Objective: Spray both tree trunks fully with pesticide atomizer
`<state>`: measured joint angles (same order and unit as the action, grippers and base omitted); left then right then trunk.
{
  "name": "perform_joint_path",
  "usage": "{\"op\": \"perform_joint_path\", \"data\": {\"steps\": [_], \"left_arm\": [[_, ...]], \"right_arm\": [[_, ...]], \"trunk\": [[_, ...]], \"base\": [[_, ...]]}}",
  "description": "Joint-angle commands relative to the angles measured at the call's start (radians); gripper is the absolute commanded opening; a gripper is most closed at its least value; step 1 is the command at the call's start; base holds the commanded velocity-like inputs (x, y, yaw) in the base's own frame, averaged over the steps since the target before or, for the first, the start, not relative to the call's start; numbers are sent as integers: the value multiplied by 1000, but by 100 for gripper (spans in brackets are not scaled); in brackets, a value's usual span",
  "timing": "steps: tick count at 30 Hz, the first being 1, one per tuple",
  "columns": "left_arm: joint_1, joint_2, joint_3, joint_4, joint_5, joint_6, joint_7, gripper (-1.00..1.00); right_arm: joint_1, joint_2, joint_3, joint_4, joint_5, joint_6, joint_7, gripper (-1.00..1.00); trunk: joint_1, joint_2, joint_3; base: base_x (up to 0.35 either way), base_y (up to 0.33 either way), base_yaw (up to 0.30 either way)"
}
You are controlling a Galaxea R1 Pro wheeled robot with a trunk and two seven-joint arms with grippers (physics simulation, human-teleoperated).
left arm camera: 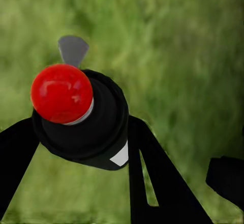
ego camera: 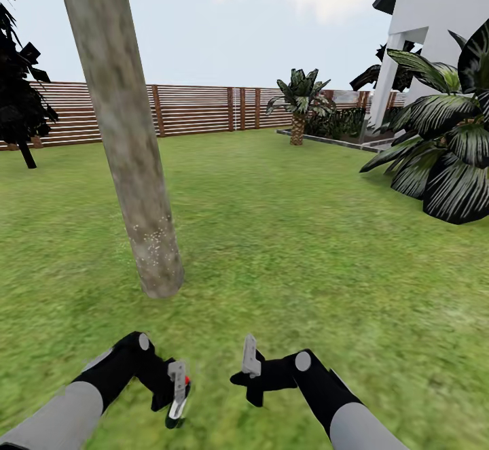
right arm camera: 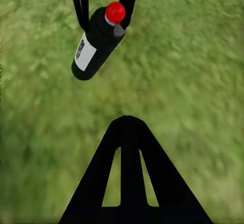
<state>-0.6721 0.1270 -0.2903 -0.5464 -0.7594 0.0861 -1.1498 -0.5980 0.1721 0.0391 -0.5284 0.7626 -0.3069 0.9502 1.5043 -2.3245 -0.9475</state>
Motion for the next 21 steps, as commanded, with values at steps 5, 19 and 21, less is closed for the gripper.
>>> {"op": "perform_joint_path", "data": {"steps": [5, 19, 21], "left_arm": [[0, 90, -5, 78, 5, 3, 56, -100], [77, 110, 177, 432, 676, -263, 972, -100], [167, 110, 180, 440, 830, -418, 1133, -100]], "right_arm": [[0, -7, -9, 3, 8, -5, 1, 100], [19, -116, -229, 346, -97, -43, -860, 100], [66, -117, -237, 398, -122, -166, -1101, 100]], "trunk": [[0, 0, -1], [0, 0, -1], [0, 0, -1]], "base": [[0, 0, 0], [0, 0, 0], [0, 0, 0]]}}
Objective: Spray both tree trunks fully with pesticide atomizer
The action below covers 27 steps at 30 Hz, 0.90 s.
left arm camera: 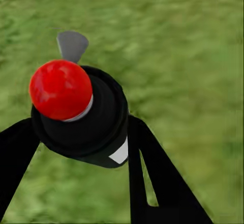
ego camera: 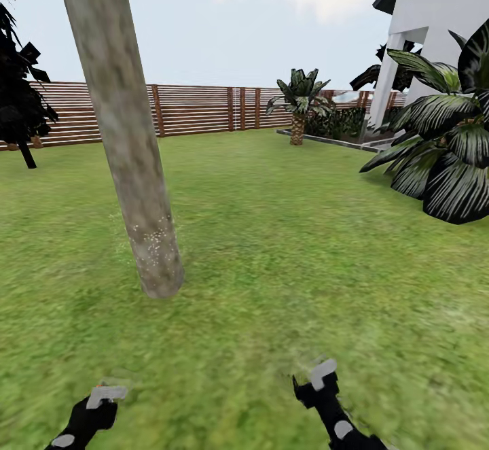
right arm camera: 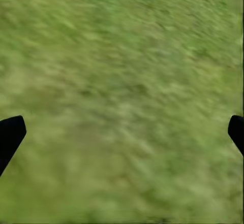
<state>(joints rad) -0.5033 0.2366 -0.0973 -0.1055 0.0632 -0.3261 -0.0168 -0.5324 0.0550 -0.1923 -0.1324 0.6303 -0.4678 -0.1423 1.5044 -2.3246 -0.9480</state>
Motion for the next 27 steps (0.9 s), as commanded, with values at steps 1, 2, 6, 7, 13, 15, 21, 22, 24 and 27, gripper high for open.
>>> {"op": "perform_joint_path", "data": {"steps": [1, 2, 6, 7, 13, 15, 21, 22, 24, 27], "left_arm": [[19, 0, -12, 1, 49, -54, 26, -100], [38, -1, -12, 3, 108, -108, 51, -100], [92, 0, -12, 34, 260, -180, 71, -100], [96, -1, -12, 38, 264, -181, 69, -100], [128, -1, -13, 41, 301, -187, 64, -100], [133, 0, -13, 41, 301, -188, 62, -100], [141, -3, -12, 41, 309, -189, 63, -100], [141, -3, -12, 41, 310, -189, 63, -100], [142, -3, -12, 41, 311, -188, 64, -100], [142, -3, -12, 41, 311, -188, 69, -100]], "right_arm": [[14, 0, -6, 10, 1, -40, -62, 100], [33, 0, -7, 18, -8, -77, -128, 100], [85, -17, -4, 26, -13, -118, -205, 100], [87, -16, -5, 25, -17, -119, -208, 100], [102, -15, -8, 56, -23, -120, -215, 100], [103, -16, -9, 57, -42, -120, -215, 100], [115, -18, -7, 58, -119, -120, -215, 100], [116, -18, -7, 57, -121, -120, -215, 100], [117, -18, -7, 58, -122, -120, -215, 100], [117, -17, -7, 58, -123, -120, -215, 100]], "trunk": [[0, 0, -1], [0, 0, -1], [0, 0, -1], [0, 0, -1], [0, 0, -1], [0, 0, -1], [0, 0, -1], [0, 0, -1], [0, 0, -1], [0, 0, 0]], "base": [[0, 0, 0], [0, 0, 0], [0, 0, 0], [0, 0, 0], [0, 0, 69], [-14, 0, 260], [-287, 0, 277], [-335, 0, 279], [-337, 0, 279], [-338, 0, 279]]}}
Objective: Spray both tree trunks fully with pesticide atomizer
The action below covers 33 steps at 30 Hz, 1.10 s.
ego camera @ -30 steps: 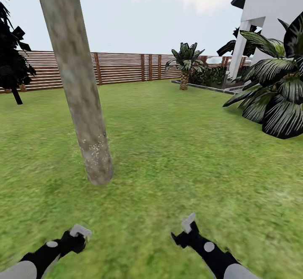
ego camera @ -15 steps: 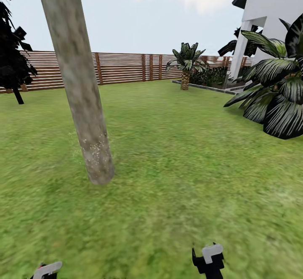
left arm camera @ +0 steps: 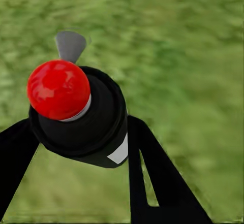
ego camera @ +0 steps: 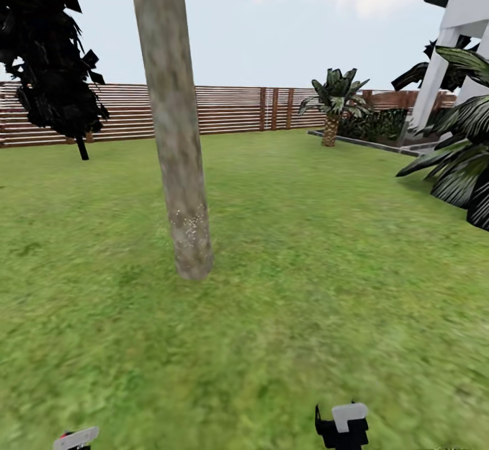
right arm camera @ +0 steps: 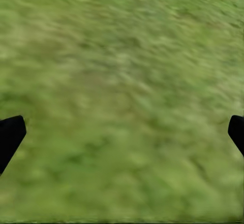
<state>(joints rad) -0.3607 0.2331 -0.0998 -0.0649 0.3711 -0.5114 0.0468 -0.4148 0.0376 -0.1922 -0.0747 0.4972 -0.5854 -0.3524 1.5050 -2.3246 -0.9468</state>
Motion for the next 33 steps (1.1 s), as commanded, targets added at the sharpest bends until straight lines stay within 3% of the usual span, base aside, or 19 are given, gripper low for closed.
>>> {"op": "perform_joint_path", "data": {"steps": [1, 10, 23, 33], "left_arm": [[0, 0, -9, 0, 3, -2, 6, -100], [0, -5, -9, 0, 5, -4, 9, -100], [-1, -5, -9, -1, 5, -2, 10, -100], [11, 3, -8, 0, 1, -2, 10, -100]], "right_arm": [[0, 0, -7, 1, 11, -2, -5, 100], [0, 1, -7, 1, 11, -2, -5, 100], [1, 2, -7, 0, 11, -3, -5, 100], [1, 2, -7, 1, 11, -4, -5, 100]], "trunk": [[-1, 0, 0], [-1, 0, 3], [-1, 0, 8], [-1, 0, 12]], "base": [[-338, 0, 279], [-285, -105, 279], [-21, -284, 279], [0, 44, 279]]}}
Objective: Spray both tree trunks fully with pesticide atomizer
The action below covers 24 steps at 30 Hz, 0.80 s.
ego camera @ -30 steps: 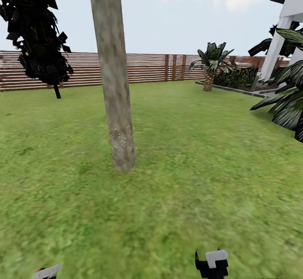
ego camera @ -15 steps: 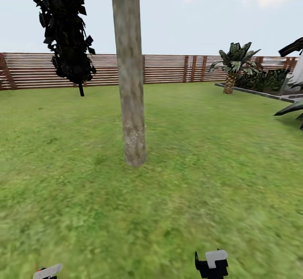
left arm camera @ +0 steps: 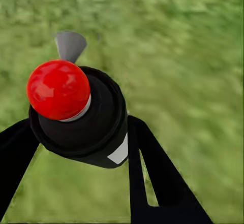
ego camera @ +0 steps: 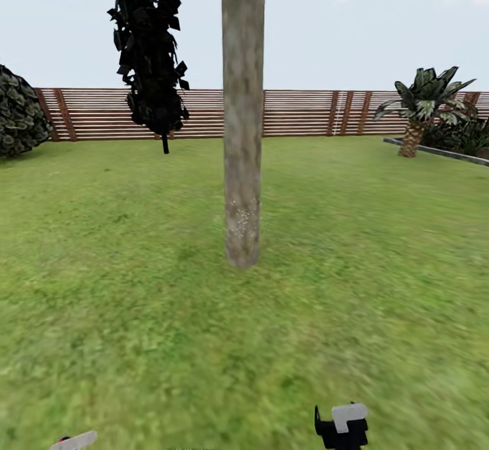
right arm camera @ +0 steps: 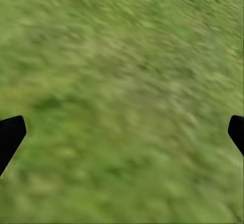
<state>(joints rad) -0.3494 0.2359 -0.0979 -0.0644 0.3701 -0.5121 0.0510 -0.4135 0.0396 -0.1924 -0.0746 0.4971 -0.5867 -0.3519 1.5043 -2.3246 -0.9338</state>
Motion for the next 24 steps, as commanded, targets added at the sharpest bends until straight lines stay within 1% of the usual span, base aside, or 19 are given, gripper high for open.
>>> {"op": "perform_joint_path", "data": {"steps": [1, 9, 14, 24], "left_arm": [[2, 0, -9, 0, 3, -2, 6, -100], [3, -1, -9, 0, 4, -2, 7, -100], [3, -1, -9, 0, 4, -2, 7, -100], [3, -1, -9, 0, 4, -2, 7, -100]], "right_arm": [[-1, 0, -7, 1, 11, -2, -5, 100], [-1, 0, -7, 1, 11, -2, -5, 100], [1, 0, -7, 1, 11, -2, -5, 100], [1, 0, -7, 1, 11, -2, -5, 100]], "trunk": [[0, 0, 0], [0, 0, 3], [0, 0, 5], [0, 0, 9]], "base": [[0, 304, 279], [-1, 307, 279], [-71, 307, 279], [-181, 278, 279]]}}
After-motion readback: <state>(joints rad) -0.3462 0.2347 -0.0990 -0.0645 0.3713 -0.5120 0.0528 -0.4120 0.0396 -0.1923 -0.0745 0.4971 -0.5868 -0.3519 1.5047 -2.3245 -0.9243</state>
